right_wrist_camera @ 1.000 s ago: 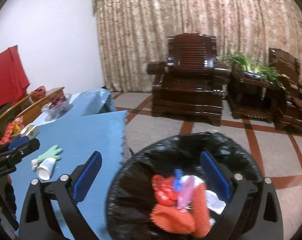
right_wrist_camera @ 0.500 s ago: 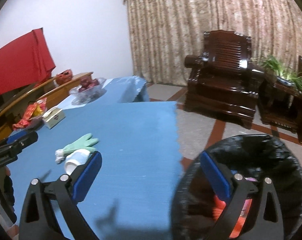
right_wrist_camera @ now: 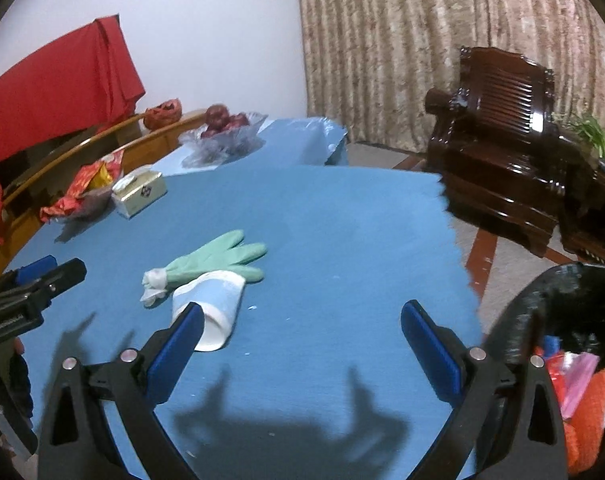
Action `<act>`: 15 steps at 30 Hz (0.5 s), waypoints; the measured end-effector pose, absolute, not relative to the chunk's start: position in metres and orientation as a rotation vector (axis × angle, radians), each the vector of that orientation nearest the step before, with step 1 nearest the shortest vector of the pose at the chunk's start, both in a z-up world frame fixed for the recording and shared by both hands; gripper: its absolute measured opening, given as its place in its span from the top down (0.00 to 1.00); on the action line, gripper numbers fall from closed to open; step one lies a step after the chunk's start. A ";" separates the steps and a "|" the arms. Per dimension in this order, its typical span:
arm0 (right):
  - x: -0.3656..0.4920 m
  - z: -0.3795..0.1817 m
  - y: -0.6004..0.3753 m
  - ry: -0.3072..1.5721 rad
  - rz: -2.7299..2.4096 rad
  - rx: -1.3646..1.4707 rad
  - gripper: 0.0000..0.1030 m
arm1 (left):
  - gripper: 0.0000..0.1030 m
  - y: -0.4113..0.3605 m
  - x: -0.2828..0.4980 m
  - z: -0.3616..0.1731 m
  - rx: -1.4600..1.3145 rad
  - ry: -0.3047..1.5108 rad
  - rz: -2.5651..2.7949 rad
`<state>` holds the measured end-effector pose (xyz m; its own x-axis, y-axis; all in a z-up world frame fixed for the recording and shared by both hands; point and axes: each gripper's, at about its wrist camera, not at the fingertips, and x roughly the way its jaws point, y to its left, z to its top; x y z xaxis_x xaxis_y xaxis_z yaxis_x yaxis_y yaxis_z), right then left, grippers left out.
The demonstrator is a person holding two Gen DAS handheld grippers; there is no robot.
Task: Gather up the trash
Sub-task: 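Move both open tools back toward the white cup and green glove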
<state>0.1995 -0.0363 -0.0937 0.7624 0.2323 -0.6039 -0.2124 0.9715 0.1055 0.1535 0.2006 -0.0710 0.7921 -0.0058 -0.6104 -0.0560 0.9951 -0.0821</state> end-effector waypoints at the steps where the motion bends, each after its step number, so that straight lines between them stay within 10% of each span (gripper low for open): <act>1: 0.201 -0.097 -0.031 0.666 0.247 0.028 0.06 | 0.13 0.206 0.155 -0.076 -0.097 0.665 0.033; 15: 0.232 -0.126 0.030 0.746 0.327 -0.014 0.08 | 0.13 0.236 0.161 -0.102 -0.100 0.711 0.072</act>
<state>0.2320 0.0297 -0.1264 0.6862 0.2867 -0.6685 -0.2969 0.9494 0.1024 0.1609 0.2355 -0.1018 0.7557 0.0319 -0.6542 -0.1001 0.9927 -0.0673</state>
